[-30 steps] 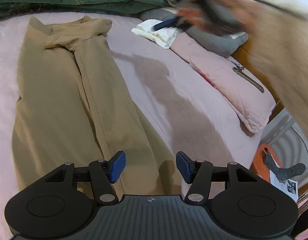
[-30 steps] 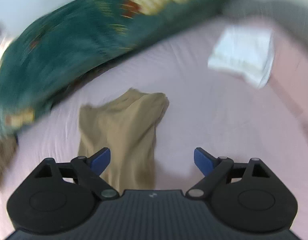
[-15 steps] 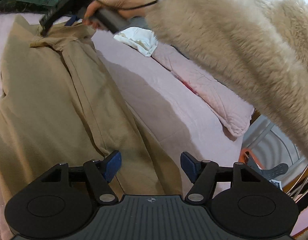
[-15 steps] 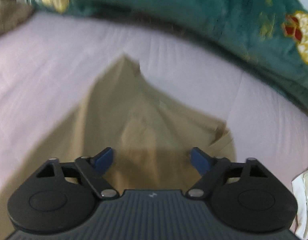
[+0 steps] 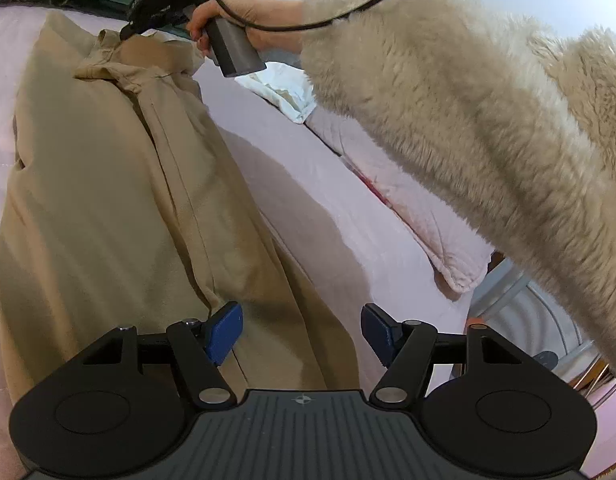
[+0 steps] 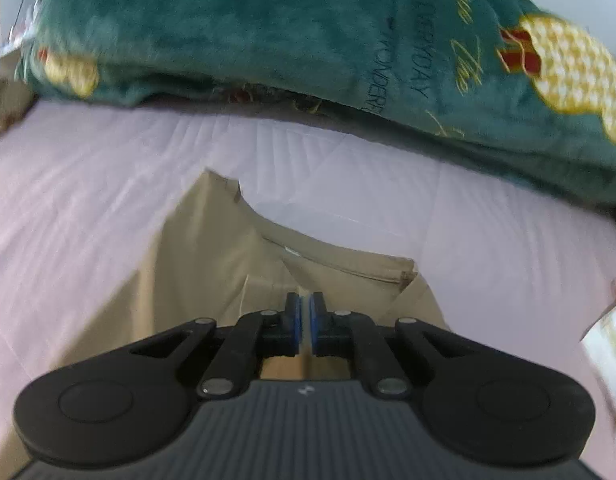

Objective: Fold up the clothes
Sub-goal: 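Grasp the collar end of the strip with the right gripper and pull it straight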

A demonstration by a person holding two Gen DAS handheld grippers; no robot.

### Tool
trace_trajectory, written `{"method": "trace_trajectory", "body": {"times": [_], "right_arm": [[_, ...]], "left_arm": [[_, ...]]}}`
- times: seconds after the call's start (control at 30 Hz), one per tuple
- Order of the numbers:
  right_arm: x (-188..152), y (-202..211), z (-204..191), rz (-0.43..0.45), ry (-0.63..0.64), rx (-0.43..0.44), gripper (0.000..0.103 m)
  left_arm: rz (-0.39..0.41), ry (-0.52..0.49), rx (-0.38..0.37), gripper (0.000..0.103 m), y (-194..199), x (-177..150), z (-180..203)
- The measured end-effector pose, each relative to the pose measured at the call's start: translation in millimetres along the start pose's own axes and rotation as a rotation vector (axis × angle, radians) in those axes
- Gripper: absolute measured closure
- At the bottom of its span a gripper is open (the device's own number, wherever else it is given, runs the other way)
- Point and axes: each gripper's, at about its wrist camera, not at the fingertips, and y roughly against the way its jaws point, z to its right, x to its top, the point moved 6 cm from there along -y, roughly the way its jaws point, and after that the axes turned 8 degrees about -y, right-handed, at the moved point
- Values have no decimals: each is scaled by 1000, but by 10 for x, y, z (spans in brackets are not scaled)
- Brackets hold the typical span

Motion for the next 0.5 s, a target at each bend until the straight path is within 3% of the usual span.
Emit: {"method": "trace_trajectory", "body": {"times": [0.17, 0.23, 0.27, 0.33, 0.37, 0.43, 0.5], "right_arm": [[215, 172, -4, 121, -85, 79, 97], [257, 107, -78, 49, -78, 153, 95], [231, 38, -127, -3, -19, 129, 88], [152, -70, -185, -64, 86, 73, 57], [99, -110, -195, -72, 132, 41, 36], [-2, -188, -215, -89, 225, -23, 32], [-100, -240, -176, -101, 205, -21, 39]], "left_arm": [[28, 7, -24, 36, 14, -23, -18], [38, 2, -31, 36, 19, -36, -15], [43, -1, -34, 36, 20, -42, -12], [51, -6, -36, 35, 8, -51, 1], [56, -9, -36, 35, 3, -55, 8], [61, -9, -38, 35, -3, -55, 14], [62, -8, -40, 35, -6, -50, 14]]}}
